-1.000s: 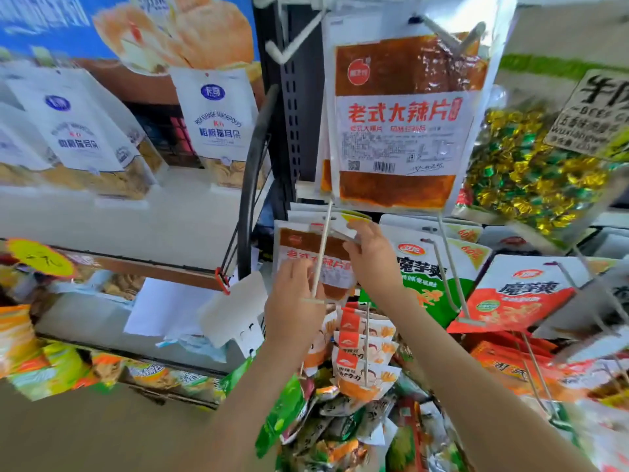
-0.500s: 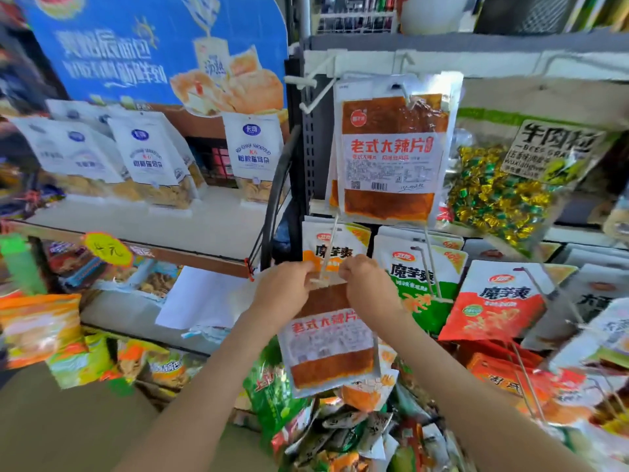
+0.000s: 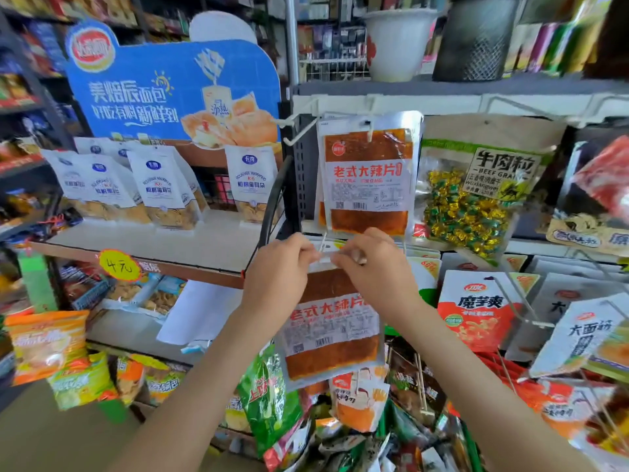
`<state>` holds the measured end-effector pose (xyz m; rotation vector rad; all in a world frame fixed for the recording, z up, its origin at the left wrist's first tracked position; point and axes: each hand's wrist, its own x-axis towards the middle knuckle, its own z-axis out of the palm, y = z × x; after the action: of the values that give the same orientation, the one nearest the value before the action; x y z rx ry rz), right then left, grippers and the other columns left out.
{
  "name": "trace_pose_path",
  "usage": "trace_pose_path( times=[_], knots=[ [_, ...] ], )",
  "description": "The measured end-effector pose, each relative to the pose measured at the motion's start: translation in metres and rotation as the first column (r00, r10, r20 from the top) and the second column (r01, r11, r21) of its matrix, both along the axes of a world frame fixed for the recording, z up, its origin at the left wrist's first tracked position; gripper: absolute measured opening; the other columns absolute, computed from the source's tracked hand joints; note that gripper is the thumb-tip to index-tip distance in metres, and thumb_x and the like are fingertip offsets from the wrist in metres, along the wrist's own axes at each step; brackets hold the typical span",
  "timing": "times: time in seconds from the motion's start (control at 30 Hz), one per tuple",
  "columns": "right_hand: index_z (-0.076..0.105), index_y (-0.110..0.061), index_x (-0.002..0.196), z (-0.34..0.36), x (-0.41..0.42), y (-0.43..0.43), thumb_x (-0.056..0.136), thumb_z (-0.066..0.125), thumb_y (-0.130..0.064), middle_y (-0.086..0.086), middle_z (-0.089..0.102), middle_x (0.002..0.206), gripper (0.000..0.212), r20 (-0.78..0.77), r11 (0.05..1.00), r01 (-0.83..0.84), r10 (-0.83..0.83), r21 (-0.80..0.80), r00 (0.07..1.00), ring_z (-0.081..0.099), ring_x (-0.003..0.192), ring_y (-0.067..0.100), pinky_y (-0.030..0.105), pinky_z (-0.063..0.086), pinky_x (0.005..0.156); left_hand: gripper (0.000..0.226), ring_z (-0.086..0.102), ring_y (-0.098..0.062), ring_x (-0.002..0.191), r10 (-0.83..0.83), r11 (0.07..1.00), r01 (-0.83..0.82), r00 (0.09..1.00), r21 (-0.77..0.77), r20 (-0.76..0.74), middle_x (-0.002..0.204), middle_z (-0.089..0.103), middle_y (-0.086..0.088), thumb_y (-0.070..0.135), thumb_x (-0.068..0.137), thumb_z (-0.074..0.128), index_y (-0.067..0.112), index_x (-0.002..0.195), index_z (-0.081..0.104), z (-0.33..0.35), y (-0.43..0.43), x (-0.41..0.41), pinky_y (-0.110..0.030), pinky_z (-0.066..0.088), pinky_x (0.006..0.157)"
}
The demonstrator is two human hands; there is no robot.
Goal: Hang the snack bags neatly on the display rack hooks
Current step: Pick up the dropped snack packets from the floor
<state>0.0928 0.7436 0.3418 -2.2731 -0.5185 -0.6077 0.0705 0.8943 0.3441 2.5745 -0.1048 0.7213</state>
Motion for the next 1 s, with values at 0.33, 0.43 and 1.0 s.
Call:
trace_pose_path(
  times=[0.33,0.43,1.0],
  knots=[
    [0.067,-0.01,0.072,0.112,0.033,-0.047,0.082,0.067,-0.02,-0.014,0.05,0.068,0.014,0.153,0.979,0.097,-0.124,0.177,0.98,0.049,0.076,0.012,0.023,0.034,0.067,0.021,0.048,-0.015,0.1,-0.024,0.996,-0.003,0.958,0.094,0.284,0.09,0.055,0.012,0.036,0.096,0.045,0.028,0.102,0.063,0.099,-0.04,0.048,-0.032,0.012,0.072],
    [0.065,-0.008,0.071,0.12,0.038,-0.046,0.082,0.068,-0.021,0.0,0.056,0.073,0.017,0.18,0.97,0.099,-0.141,0.224,0.973,0.052,0.076,0.016,0.026,0.035,0.065,0.015,0.048,-0.015,0.1,0.016,1.0,-0.022,0.942,0.016,0.336,0.086,0.056,0.014,0.035,0.093,0.05,0.03,0.092,0.064,0.11,-0.044,0.055,-0.031,0.009,0.066],
    [0.056,-0.017,0.077,0.106,0.107,-0.017,0.088,0.058,-0.016,-0.006,0.04,0.074,0.011,0.124,0.949,0.222,-0.253,0.223,0.959,0.038,0.081,0.015,0.021,0.021,0.058,0.018,0.049,-0.02,0.11,0.114,0.947,-0.281,0.743,0.153,0.659,0.11,0.061,0.0,0.017,0.088,0.054,0.021,0.104,0.058,0.068,-0.044,0.122,-0.042,0.022,0.092]
  ],
)
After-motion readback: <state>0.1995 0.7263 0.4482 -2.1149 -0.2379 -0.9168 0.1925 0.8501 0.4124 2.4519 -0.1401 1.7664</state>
